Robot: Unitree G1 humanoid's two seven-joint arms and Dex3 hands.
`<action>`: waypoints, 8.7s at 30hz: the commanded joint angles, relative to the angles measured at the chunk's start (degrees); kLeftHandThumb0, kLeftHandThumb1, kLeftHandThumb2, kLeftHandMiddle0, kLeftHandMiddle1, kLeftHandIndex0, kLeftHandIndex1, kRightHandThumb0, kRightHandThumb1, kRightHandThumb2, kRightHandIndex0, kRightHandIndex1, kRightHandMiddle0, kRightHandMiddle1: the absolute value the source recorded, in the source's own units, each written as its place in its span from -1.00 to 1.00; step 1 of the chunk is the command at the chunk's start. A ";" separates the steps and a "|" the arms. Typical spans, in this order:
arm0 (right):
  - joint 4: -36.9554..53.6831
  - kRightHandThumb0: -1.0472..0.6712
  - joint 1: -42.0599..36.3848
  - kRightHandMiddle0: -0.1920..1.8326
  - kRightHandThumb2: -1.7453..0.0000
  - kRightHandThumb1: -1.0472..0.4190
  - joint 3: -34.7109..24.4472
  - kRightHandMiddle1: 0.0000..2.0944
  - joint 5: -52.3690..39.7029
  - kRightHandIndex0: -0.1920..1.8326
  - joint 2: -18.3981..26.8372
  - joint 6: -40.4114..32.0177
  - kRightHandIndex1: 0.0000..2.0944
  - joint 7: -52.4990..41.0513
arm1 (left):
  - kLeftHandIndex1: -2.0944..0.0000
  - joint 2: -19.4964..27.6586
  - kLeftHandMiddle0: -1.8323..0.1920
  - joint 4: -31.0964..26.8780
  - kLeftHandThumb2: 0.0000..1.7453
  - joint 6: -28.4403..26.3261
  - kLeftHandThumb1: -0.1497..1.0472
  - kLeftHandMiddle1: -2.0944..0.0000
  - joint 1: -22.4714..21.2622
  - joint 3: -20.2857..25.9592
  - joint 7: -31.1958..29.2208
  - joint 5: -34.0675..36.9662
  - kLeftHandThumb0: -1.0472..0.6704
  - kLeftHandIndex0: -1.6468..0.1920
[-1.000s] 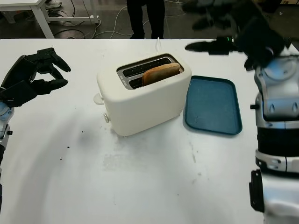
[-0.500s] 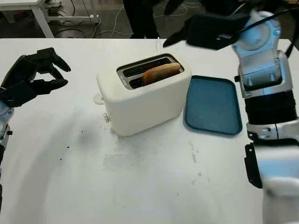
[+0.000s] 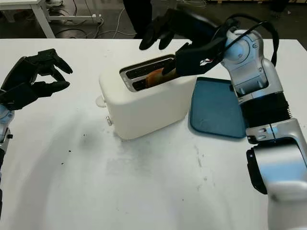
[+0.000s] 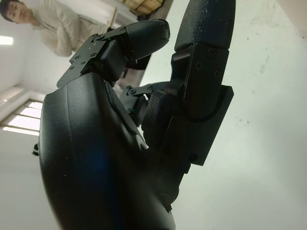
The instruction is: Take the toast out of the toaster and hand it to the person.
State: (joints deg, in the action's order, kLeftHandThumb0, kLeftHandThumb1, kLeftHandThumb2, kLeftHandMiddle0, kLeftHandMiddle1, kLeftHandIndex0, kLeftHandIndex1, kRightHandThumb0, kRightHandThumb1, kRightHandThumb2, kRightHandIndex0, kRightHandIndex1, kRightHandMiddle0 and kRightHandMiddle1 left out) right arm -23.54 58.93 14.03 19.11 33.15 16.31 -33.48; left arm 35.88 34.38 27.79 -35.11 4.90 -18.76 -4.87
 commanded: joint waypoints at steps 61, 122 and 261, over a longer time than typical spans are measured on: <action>-1.70 -0.40 -3.50 0.25 0.88 -0.83 3.98 0.16 11.32 0.35 0.85 7.55 0.44 6.86 | -0.27 -0.15 0.20 0.10 -0.73 0.18 0.79 -0.28 0.80 1.31 0.24 0.90 -1.00 0.30; -46.37 0.01 13.83 -0.23 0.66 -0.83 -25.38 0.67 -18.27 0.21 -9.49 -3.82 0.67 37.27 | -0.28 -0.27 0.18 0.84 -0.73 0.50 0.79 -0.27 0.37 1.06 0.25 0.37 -1.00 0.30; -48.55 0.01 6.47 -0.27 0.75 -0.83 -22.58 0.65 -16.17 0.09 -9.93 -6.10 0.67 38.41 | -0.28 -0.35 0.19 0.87 -0.73 0.81 0.79 -0.28 0.56 1.34 0.25 0.65 -1.00 0.31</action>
State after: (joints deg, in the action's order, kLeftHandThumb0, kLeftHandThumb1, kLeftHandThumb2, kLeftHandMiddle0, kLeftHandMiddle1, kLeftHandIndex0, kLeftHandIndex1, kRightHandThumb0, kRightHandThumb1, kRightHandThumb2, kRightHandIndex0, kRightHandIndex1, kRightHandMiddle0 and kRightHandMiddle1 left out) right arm -72.68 65.21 -8.55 2.78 23.46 9.30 4.51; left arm 35.40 35.47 28.44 -34.77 5.89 -18.75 -4.64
